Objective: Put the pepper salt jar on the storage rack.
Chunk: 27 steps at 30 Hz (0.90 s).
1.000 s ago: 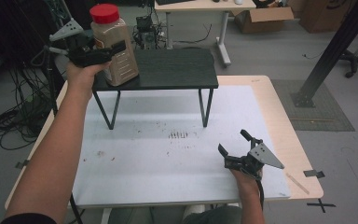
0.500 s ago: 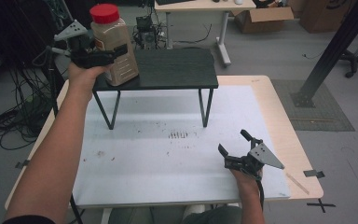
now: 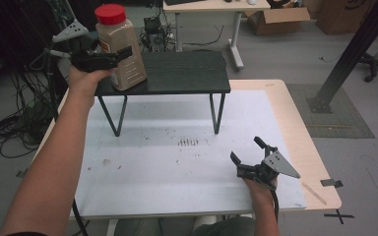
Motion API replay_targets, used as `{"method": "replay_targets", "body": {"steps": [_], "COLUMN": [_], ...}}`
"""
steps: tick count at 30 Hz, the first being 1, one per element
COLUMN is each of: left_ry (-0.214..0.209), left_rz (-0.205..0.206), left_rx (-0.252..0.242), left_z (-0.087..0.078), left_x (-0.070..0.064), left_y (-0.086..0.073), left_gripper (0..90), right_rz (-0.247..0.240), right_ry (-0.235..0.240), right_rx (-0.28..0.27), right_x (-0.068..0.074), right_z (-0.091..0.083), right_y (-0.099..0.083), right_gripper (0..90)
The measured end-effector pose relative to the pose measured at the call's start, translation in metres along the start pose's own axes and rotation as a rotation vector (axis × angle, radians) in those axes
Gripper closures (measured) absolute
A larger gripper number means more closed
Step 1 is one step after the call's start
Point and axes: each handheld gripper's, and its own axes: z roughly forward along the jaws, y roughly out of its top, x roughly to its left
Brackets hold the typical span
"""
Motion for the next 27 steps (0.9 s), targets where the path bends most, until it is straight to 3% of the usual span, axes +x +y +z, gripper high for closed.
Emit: {"method": "replay_targets", "body": {"steps": [3, 10, 14, 27], "left_ry": [0.014, 0.053, 0.077, 0.113], "left_rz": [-0.015, -0.008, -0.009, -0.005], "left_rx": [0.005, 0.016, 0.040, 0.042], "left_z": [-0.002, -0.007, -0.010, -0.027], "left_x": [-0.001, -0.003, -0.005, -0.006], "left_y": [0.001, 0.005, 0.004, 0.001], "left_gripper": [4.6, 0.3, 0.3, 0.3], "right_rz": [-0.001, 0.001, 0.001, 0.003], "right_ry": [-0.001, 0.000, 0.000, 0.001], "right_rx": [-0.005, -0.010, -0.017, -0.022], "right_x": [0.000, 0.000, 0.000, 0.000], "right_z": [0.000, -0.001, -0.002, -0.002], "right_y": [0.000, 0.000, 0.000, 0.000], "right_gripper": [0.0, 0.0, 0.0, 0.0]}}
